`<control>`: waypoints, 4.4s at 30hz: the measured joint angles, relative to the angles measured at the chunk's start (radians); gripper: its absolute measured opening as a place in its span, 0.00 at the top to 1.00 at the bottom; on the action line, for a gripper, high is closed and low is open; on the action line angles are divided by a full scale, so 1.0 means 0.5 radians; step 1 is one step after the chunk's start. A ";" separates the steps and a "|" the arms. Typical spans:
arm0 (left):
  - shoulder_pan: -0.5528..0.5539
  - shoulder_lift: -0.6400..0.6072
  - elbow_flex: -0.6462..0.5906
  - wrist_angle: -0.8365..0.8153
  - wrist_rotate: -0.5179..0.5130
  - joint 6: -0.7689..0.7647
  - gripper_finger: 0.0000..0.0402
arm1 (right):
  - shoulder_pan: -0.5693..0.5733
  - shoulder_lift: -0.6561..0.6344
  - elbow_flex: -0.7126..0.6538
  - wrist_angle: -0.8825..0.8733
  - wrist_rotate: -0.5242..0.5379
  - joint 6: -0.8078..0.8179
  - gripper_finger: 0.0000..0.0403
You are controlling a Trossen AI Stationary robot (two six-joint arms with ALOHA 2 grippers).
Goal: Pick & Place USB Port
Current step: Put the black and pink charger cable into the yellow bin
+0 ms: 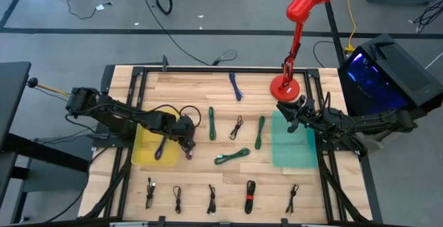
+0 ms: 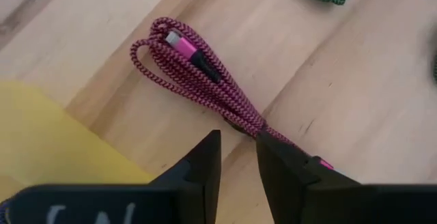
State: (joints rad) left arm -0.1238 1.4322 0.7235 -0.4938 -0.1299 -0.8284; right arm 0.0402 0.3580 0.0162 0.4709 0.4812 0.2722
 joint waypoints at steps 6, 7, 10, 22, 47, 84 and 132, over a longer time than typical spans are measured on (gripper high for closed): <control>0.024 0.000 0.000 0.000 0.028 -0.109 0.68 | 0.000 0.000 0.000 0.001 0.001 -0.001 0.77; 0.030 0.002 0.000 0.008 0.033 -0.128 0.67 | 0.000 0.000 0.000 0.001 0.001 -0.001 0.77; 0.034 0.034 0.001 0.050 0.078 -0.154 0.64 | 0.000 0.000 0.000 0.001 0.001 -0.001 0.77; 0.042 0.095 0.003 0.112 0.100 -0.164 0.63 | -0.001 -0.001 0.001 0.011 0.002 -0.007 0.77; 0.096 0.225 0.127 -0.064 0.142 -0.091 0.65 | -0.001 0.000 0.001 0.011 0.000 -0.026 0.77; 0.085 0.368 0.170 0.057 0.154 -0.035 0.94 | 0.000 0.000 0.001 0.000 0.001 -0.047 0.77; -0.458 -0.269 0.240 -1.565 -0.519 -1.272 0.94 | 0.000 -0.001 0.001 -0.060 0.002 -0.055 0.77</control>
State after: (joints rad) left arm -0.3526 1.2980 0.8436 -1.2764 -0.3894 -1.4647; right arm 0.0400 0.3576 0.0166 0.4412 0.4820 0.2445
